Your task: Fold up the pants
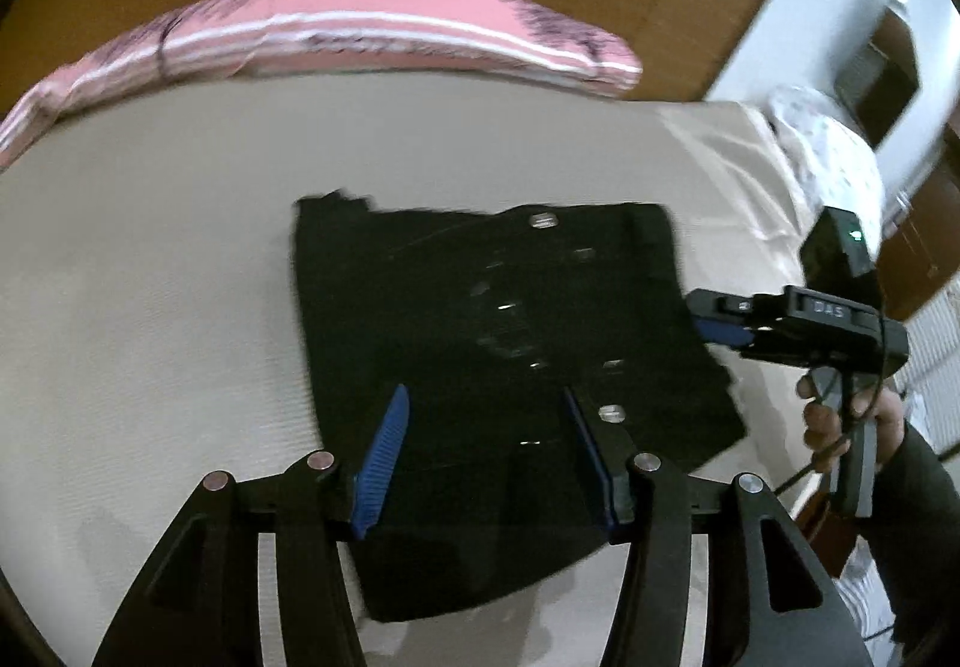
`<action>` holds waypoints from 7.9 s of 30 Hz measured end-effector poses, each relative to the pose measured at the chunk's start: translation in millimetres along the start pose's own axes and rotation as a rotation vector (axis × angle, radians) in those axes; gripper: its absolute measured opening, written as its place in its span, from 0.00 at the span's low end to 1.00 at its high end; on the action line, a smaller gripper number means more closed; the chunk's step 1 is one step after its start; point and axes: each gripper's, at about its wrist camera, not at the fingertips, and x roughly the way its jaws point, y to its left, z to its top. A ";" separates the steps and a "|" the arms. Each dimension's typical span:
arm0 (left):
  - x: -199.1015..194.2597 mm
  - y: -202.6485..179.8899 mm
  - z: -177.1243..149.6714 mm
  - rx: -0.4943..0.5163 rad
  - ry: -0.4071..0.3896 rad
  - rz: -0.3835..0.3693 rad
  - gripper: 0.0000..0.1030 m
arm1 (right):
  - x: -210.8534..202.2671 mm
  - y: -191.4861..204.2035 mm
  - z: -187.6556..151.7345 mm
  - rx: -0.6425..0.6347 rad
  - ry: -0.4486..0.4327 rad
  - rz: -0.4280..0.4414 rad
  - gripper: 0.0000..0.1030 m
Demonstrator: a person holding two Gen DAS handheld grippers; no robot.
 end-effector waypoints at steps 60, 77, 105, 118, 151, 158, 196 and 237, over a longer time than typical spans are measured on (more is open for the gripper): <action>38.5 -11.4 -6.3 0.094 0.066 0.130 0.62 | -40.3 15.0 -43.0 -0.030 -0.120 -0.379 0.46; 46.7 -20.1 -32.0 0.125 0.098 0.206 0.62 | -43.6 1.1 -67.7 0.066 -0.147 -0.321 0.47; 33.2 49.2 -15.2 -0.195 0.144 -0.147 0.62 | -39.2 -18.4 -39.4 0.066 -0.021 -0.159 0.59; 54.3 59.1 -5.2 -0.265 0.163 -0.255 0.62 | -24.5 -32.4 -5.5 -0.004 0.029 0.010 0.59; 43.1 53.6 12.9 -0.224 0.072 -0.296 0.13 | -0.6 17.1 4.6 0.117 -0.062 0.021 0.28; 8.8 65.5 16.7 -0.180 0.036 -0.299 0.12 | 1.7 63.0 -4.9 0.122 -0.094 0.034 0.27; -31.7 240.5 120.5 -0.181 -0.066 0.044 0.12 | 194.7 205.4 85.1 0.004 0.034 0.060 0.26; -45.1 223.6 27.5 -0.105 -0.080 0.418 0.55 | 178.9 192.3 3.3 -0.246 -0.070 -0.419 0.72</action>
